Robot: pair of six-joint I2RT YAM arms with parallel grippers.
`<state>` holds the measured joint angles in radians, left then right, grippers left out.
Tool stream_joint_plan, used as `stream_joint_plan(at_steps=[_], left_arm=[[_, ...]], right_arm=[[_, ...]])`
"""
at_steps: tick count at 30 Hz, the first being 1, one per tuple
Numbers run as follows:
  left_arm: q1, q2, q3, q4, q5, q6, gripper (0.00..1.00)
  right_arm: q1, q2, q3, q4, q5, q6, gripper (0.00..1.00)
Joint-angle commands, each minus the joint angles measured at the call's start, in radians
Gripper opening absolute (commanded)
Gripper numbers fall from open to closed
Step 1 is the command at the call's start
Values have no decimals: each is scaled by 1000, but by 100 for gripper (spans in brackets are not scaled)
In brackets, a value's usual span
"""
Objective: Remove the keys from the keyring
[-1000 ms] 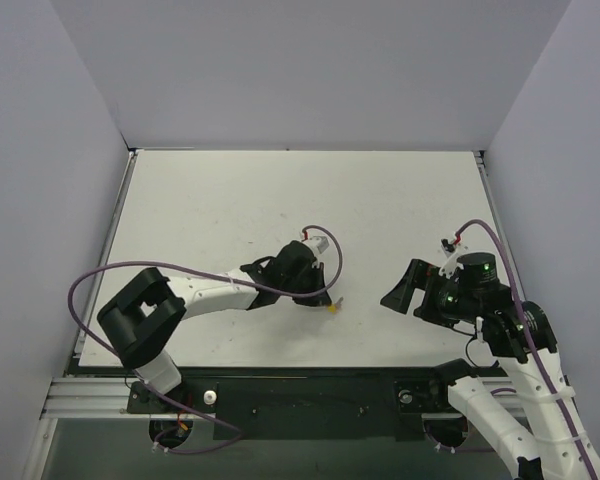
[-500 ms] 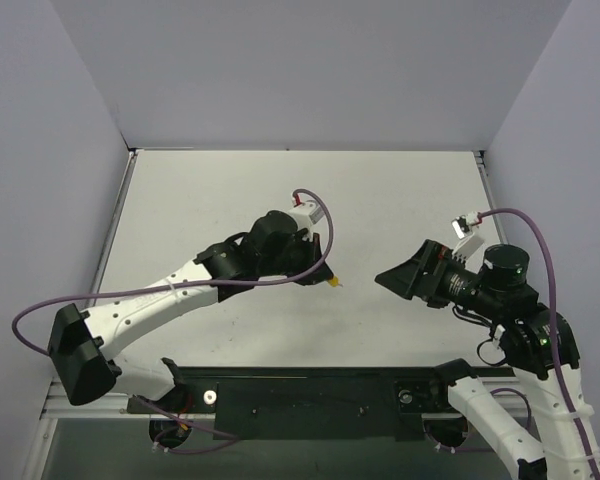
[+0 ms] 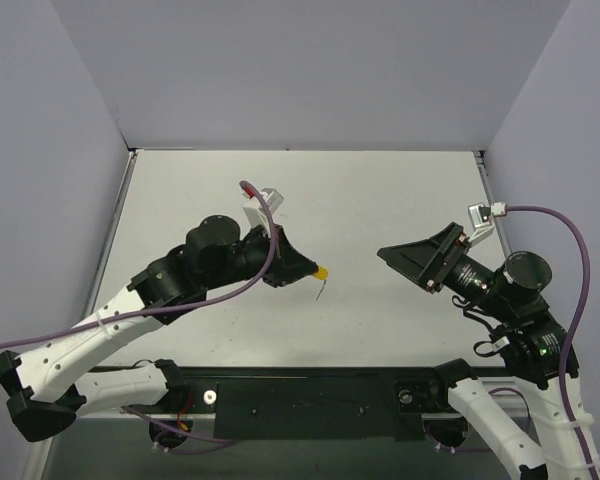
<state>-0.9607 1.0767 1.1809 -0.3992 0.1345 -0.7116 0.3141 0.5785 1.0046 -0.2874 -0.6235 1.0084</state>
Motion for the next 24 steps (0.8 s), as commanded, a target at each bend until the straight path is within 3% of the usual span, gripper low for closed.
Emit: stream_joint_plan(at_steps=[1,6,18,24], left_arm=[[-4,-93,8,85,-3,-75,0],[-6,-173,-64,235,36,-97,0],[-6,-285,-164,473,77,-161,0],[-6,-311,-184,525,89,-190,0]], right_arm=[[37,-8,-1,140,45,96,80],[118,0,-9,136,149,159,78],[544,37,-52,278,433,174,75],[675,95,-35,353,542,128,75]])
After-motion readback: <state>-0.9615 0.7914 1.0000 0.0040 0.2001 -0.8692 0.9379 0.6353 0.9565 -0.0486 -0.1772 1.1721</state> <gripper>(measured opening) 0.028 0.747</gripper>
